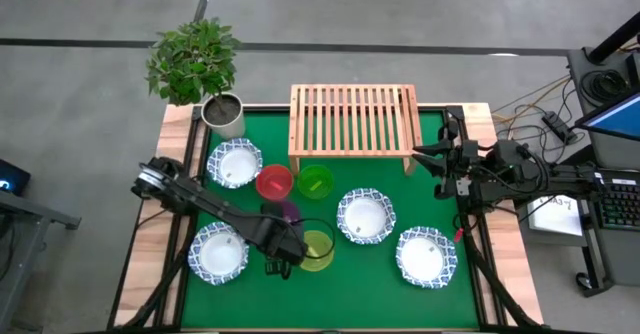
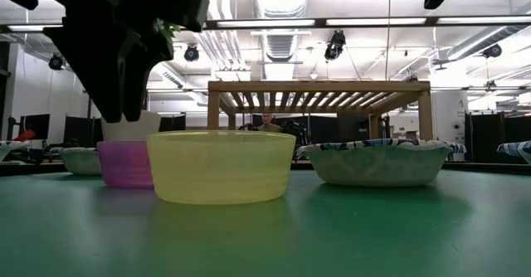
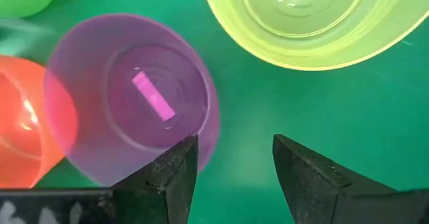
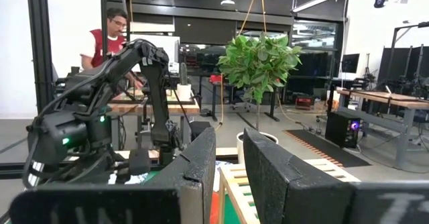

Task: Place and stack bowls onto a shelf
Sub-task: Put the purple bowl on the shelf

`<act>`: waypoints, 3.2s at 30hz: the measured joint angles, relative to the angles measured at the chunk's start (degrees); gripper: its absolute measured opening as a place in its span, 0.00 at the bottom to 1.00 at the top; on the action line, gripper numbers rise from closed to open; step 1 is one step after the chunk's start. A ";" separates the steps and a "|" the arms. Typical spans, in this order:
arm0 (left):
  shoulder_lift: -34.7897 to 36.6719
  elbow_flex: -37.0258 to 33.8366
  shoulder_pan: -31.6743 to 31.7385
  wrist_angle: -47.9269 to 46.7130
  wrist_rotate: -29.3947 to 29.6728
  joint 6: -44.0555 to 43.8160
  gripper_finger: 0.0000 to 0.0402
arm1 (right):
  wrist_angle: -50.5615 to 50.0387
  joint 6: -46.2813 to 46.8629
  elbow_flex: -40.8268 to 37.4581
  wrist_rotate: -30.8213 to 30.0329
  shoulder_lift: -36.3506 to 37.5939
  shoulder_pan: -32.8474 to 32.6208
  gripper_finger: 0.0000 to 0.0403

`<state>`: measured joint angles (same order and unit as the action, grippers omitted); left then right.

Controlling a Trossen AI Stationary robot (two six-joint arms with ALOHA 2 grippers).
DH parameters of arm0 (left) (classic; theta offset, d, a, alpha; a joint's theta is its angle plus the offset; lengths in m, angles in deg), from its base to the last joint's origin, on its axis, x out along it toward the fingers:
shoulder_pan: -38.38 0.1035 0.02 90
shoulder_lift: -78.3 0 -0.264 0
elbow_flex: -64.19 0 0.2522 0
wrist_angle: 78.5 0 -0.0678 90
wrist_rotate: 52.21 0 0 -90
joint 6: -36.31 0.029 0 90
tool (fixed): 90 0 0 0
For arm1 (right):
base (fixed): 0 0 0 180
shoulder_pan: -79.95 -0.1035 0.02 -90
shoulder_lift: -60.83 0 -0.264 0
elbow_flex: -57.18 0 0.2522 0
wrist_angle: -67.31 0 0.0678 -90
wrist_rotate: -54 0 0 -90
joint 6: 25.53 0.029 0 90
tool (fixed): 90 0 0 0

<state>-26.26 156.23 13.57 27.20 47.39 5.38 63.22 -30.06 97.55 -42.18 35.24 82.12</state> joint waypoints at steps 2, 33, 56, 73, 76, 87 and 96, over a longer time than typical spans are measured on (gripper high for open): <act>-0.59 0.00 -0.17 0.61 0.03 -0.07 0.44 | 0.00 0.01 0.00 0.01 0.00 0.00 0.17; -3.75 -6.92 -0.66 6.28 1.88 -3.20 0.03 | -0.02 0.00 -0.02 0.10 0.00 0.00 0.17; -3.10 12.48 -2.79 -7.74 3.93 1.14 0.00 | -0.02 0.00 -0.02 0.06 -0.02 -0.02 0.17; -3.03 39.76 -2.01 -16.05 22.94 20.48 0.00 | -0.02 -0.01 -0.02 0.08 -0.02 -0.01 0.17; -3.03 43.43 -0.16 -16.49 25.49 25.62 0.00 | -0.02 -0.01 -0.02 0.06 -0.02 -0.01 0.17; -2.99 45.21 15.76 -16.43 24.62 31.96 0.00 | -0.02 -0.15 -0.02 0.08 -0.02 0.00 0.17; -3.21 37.91 32.34 -12.19 18.01 31.86 0.00 | -0.11 -0.61 -0.02 0.08 -0.02 -0.01 0.17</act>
<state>-29.47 194.14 45.91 15.01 65.40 37.24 63.11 -30.67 97.53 -42.10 35.22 82.11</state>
